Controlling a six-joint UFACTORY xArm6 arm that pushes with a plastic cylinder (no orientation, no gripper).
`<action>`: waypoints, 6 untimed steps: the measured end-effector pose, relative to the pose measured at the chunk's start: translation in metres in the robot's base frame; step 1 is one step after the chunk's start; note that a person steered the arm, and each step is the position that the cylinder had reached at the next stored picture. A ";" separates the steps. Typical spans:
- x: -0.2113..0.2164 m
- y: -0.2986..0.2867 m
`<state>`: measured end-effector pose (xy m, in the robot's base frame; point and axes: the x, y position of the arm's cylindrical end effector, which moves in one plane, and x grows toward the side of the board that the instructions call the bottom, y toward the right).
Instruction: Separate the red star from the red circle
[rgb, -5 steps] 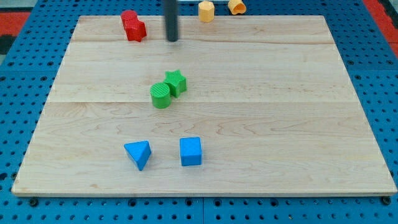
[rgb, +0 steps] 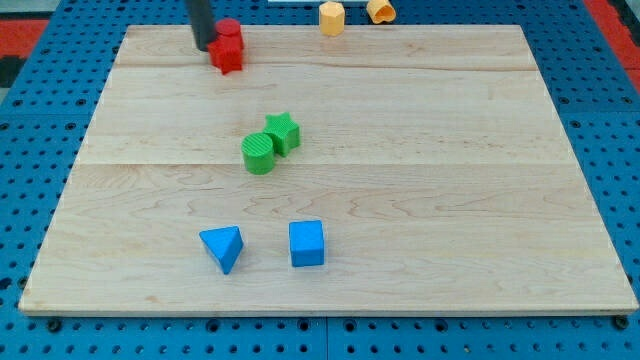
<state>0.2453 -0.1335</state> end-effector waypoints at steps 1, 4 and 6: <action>0.007 0.002; 0.024 0.057; 0.024 0.104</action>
